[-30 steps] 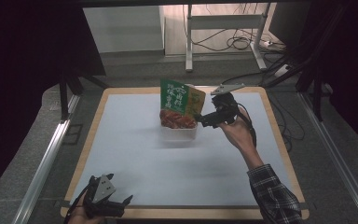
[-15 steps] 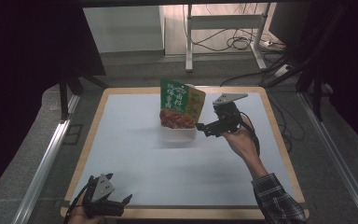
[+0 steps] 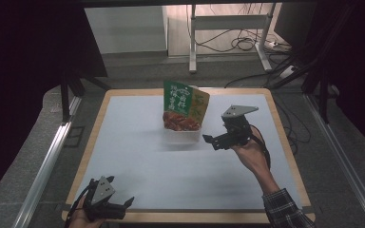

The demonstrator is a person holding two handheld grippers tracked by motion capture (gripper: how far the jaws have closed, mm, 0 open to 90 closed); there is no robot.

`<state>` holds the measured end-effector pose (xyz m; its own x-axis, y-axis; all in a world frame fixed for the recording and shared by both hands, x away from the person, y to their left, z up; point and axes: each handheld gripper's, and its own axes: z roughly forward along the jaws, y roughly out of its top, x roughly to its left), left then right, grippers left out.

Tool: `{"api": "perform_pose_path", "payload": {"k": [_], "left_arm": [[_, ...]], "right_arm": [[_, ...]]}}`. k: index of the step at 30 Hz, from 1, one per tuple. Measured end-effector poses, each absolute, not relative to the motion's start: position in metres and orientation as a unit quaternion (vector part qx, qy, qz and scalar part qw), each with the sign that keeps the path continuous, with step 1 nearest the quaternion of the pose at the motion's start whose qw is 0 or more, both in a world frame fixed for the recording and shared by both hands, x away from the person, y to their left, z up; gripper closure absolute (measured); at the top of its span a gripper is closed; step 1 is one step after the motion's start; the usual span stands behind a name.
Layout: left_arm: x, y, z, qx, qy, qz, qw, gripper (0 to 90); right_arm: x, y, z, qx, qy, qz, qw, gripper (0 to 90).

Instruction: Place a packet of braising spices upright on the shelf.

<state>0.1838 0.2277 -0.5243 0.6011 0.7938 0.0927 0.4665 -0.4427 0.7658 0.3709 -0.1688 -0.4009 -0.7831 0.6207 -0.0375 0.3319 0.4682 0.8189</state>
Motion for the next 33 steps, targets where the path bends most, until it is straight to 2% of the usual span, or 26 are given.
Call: {"api": "perform_pose_path", "payload": {"k": [33], "left_arm": [[0.183,0.226,-0.524,0.822,0.378,0.228,0.359,2.6]], "right_arm": [[0.337,-0.191,-0.428,0.286,0.845,0.41,0.187,0.0]]}}
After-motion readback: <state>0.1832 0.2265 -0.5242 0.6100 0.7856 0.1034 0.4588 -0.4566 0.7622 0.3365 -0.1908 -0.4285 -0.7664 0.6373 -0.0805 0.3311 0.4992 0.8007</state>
